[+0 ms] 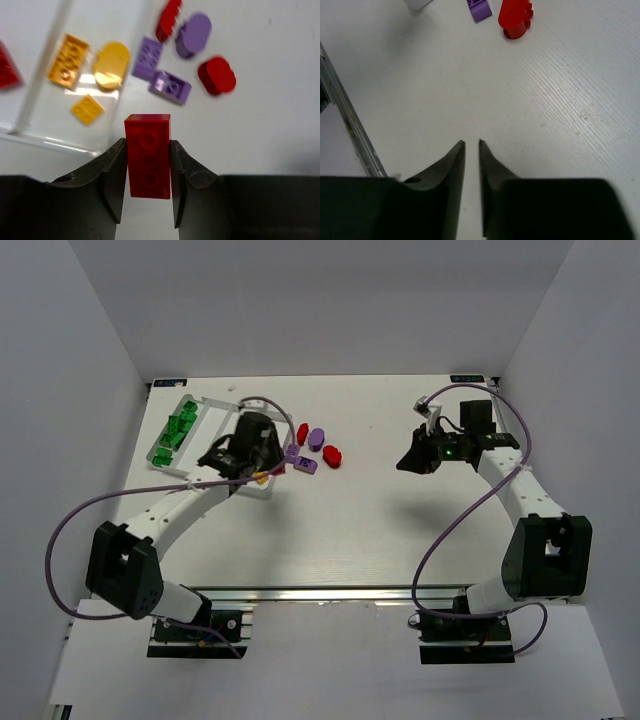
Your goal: Sort the legos into containers by color
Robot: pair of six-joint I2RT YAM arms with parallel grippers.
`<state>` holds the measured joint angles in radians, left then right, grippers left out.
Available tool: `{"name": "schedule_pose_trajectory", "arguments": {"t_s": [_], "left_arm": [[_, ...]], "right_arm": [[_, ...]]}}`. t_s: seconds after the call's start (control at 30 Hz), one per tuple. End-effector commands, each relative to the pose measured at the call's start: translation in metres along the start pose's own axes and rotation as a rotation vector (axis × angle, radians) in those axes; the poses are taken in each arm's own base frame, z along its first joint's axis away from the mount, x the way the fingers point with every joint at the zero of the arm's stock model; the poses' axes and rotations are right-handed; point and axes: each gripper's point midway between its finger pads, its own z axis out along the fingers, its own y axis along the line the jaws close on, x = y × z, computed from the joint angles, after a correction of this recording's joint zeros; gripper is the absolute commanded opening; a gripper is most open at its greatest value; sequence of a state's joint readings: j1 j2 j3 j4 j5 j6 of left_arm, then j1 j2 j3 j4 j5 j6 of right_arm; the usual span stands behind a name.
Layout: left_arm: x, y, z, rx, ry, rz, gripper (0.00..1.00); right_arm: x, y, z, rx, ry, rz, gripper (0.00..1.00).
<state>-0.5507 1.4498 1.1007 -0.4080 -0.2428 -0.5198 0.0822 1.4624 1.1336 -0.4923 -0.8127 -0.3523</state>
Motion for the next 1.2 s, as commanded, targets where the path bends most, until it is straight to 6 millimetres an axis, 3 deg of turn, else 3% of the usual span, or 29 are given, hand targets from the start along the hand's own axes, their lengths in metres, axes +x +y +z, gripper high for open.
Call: {"name": "schedule_pose_trajectory", "arguments": {"t_s": [0.0,0.03,0.07,0.1,0.13,0.2,0.27,0.3,0.33,0.4,0.6,0.73,0.77,0.87,1.1,1.17], "left_arm": [[-0.022,0.028,0.000,0.022,-0.026,-0.065,0.17],[-0.032,0.052,0.005,-0.018,-0.036,-0.101,0.16],[-0.032,0.061,0.012,-0.012,-0.019,-0.121,0.16],[-0.035,0.071,0.016,-0.022,-0.017,-0.143,0.15],[-0.045,0.094,0.020,-0.055,-0.030,-0.186,0.15],[-0.048,0.111,0.034,-0.070,-0.015,-0.216,0.15],[-0.066,0.128,0.041,-0.100,-0.036,-0.237,0.15],[-0.063,0.139,0.053,-0.124,-0.015,-0.242,0.15],[-0.076,0.140,0.057,-0.123,-0.033,-0.242,0.16],[-0.074,0.151,0.075,-0.146,-0.005,-0.253,0.17],[-0.090,0.161,0.103,-0.158,0.004,-0.261,0.23],[-0.089,0.167,0.113,-0.180,0.020,-0.257,0.40],[-0.090,0.169,0.114,-0.189,0.020,-0.260,0.50],[-0.091,0.173,0.117,-0.197,0.022,-0.264,0.60],[-0.106,0.170,0.101,-0.183,-0.008,-0.251,0.67],[-0.111,0.166,0.091,-0.171,-0.025,-0.246,0.67]], "right_arm": [[-0.015,0.010,0.004,-0.064,-0.029,-0.050,0.17],[-0.015,0.014,0.007,-0.079,-0.021,-0.058,0.12],[-0.015,0.015,0.009,-0.086,-0.017,-0.072,0.04],[-0.015,0.019,0.013,-0.100,-0.010,-0.080,0.02],[-0.016,0.021,0.014,-0.104,-0.006,-0.088,0.02],[-0.014,0.025,0.019,-0.115,0.007,-0.111,0.02],[-0.013,0.027,0.023,-0.123,0.020,-0.129,0.02],[-0.013,0.030,0.026,-0.131,0.026,-0.137,0.02],[-0.015,0.030,0.027,-0.130,0.028,-0.147,0.02],[-0.013,0.033,0.031,-0.141,0.041,-0.154,0.02],[-0.012,0.033,0.037,-0.145,0.057,-0.162,0.03],[-0.010,0.029,0.040,-0.137,0.068,-0.162,0.08],[-0.010,0.030,0.042,-0.139,0.072,-0.164,0.09],[-0.011,0.027,0.047,-0.127,0.085,-0.182,0.15],[-0.016,0.031,0.077,-0.108,0.156,-0.256,0.27],[-0.024,0.019,0.089,-0.024,0.166,-0.228,0.33]]}}
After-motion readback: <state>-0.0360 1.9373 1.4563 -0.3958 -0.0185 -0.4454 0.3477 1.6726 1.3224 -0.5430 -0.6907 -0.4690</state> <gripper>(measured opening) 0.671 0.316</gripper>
